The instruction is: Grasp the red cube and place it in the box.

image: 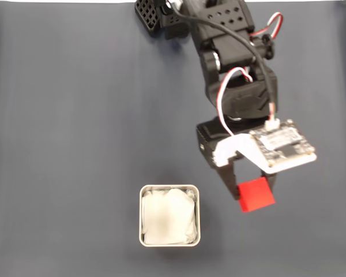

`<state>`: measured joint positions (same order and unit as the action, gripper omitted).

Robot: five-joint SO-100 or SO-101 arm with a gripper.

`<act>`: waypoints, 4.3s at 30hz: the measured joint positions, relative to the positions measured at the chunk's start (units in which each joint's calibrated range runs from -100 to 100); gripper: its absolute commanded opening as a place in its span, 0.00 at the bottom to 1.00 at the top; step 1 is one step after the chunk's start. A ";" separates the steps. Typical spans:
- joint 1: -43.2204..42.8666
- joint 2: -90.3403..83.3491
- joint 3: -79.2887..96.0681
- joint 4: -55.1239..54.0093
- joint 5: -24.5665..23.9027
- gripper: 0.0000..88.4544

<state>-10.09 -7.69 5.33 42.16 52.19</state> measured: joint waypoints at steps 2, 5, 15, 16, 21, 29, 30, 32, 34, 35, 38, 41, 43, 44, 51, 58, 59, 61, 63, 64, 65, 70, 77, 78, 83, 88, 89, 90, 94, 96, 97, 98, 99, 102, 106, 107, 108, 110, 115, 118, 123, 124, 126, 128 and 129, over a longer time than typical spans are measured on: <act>0.74 -1.30 1.36 0.00 -0.05 0.15; 1.93 -2.87 3.16 0.08 -0.20 0.15; 5.49 -5.21 5.70 0.16 -0.29 0.14; 5.79 -5.21 5.70 0.16 -0.39 0.14; 7.34 -5.21 5.70 0.16 -0.88 0.14; 10.01 -3.82 5.70 -0.32 -0.88 0.14; 10.24 -3.47 5.70 -0.32 -0.88 0.14; 10.68 -2.78 5.70 -0.32 -0.88 0.14; 10.98 -2.26 5.70 -0.32 -0.88 0.14; 10.98 -1.91 5.70 -0.32 -0.88 0.14; 10.98 -1.30 5.70 -0.64 -0.88 0.14; 11.13 -0.26 5.70 -1.67 -0.88 0.14; 11.50 0.43 5.70 -2.23 -0.88 0.14; 11.65 0.78 5.70 -2.47 -0.88 0.14; 11.72 3.04 4.61 -3.34 -0.88 0.14; 11.94 4.86 2.62 -3.34 -0.88 0.14; 12.17 5.04 2.44 -3.34 -0.88 0.14; 12.54 5.30 2.44 -3.42 -0.88 0.14; 12.91 5.64 2.44 -3.82 -0.88 0.14; 12.98 5.91 2.44 -3.90 -0.88 0.14; 13.06 6.08 2.35 -3.98 -0.88 0.14; 13.06 6.77 0.99 -3.98 -0.88 0.14; 13.20 7.73 0.27 -4.30 -0.88 0.14; 13.20 7.90 0.18 -4.30 -0.88 0.14; 13.35 8.34 0.18 -4.61 -0.78 0.14; 13.50 8.94 0.18 -4.61 -0.78 0.14; 13.50 8.94 0.18 -4.77 -0.78 0.14; 13.50 9.03 0.18 -4.77 -0.78 0.14; 13.50 9.38 0.00 -4.93 -0.78 0.23; 13.50 9.38 -0.09 -4.93 -0.78 0.34; 13.50 9.38 -0.18 -4.93 -0.78 0.37; 13.50 9.38 -0.27 -4.93 -0.78 0.40; 13.50 9.38 -0.27 -4.93 -0.68 0.42; 13.50 9.38 -0.27 -4.93 -0.34 0.45; 13.50 9.38 -0.27 -4.85 0.00 0.48; 13.50 9.38 -0.27 -4.77 0.00 0.49; 13.50 9.38 -0.27 -4.61 0.10 0.49; 13.50 9.38 -0.27 -4.30 0.39 0.49; 13.50 9.38 -0.27 -4.14 0.39 0.49; 13.50 9.38 -0.72 -4.14 0.39 0.49; 13.50 9.38 -0.81 -4.14 0.39 0.49; 13.50 9.38 -0.81 -4.14 0.39 0.49; 13.50 9.38 -0.81 -4.14 0.39 0.49; 13.50 9.38 -0.81 -4.14 0.39 0.49; 13.50 9.38 -0.81 -4.14 0.39 0.49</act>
<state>3.41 1.69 4.52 38.03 52.58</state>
